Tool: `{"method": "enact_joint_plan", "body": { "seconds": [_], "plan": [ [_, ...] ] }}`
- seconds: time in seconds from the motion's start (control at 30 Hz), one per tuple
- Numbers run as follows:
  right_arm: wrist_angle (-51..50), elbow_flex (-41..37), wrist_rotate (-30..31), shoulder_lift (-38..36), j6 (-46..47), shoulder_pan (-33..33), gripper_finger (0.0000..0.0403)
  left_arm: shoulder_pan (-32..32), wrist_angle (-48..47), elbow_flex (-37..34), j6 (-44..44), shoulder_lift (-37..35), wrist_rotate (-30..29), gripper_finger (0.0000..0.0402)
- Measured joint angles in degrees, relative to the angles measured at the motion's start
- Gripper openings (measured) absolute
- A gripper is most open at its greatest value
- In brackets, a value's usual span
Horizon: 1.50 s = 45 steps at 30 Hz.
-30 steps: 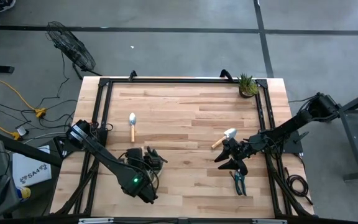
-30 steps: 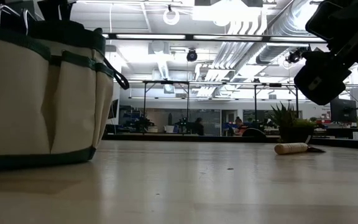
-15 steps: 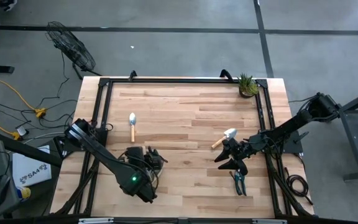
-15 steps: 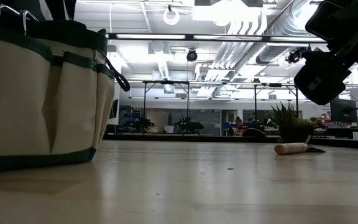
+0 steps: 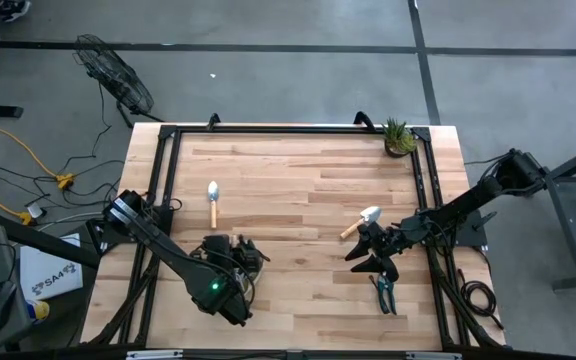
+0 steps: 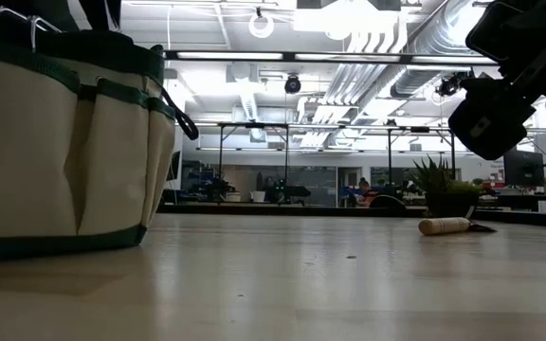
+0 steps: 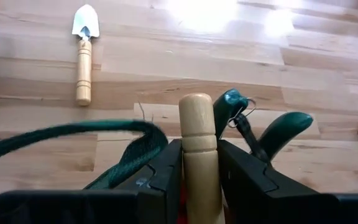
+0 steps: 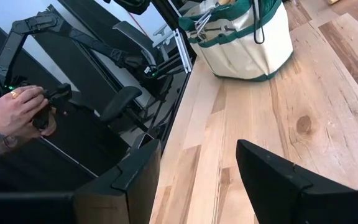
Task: Pick & Place Garden tools in Gardening bag
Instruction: Put the hand rake into the gardening bag
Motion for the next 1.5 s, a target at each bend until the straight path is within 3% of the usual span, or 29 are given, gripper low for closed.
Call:
{"method": "enact_joint_plan", "body": {
  "seconds": [0.9, 1.5],
  "plan": [
    [-0.01, 0.0, -0.11, 0.0, 0.0, 0.01, 0.0204, -1.91, 0.01, 0.11, -2.78, -0.93, -2.91, 0.01],
    [-0.02, 0.0, -0.09, 0.0, 0.0, 0.01, 0.0204, -1.92, 1.49, 0.09, -1.26, -1.01, -1.71, 0.01]
  ]
}}
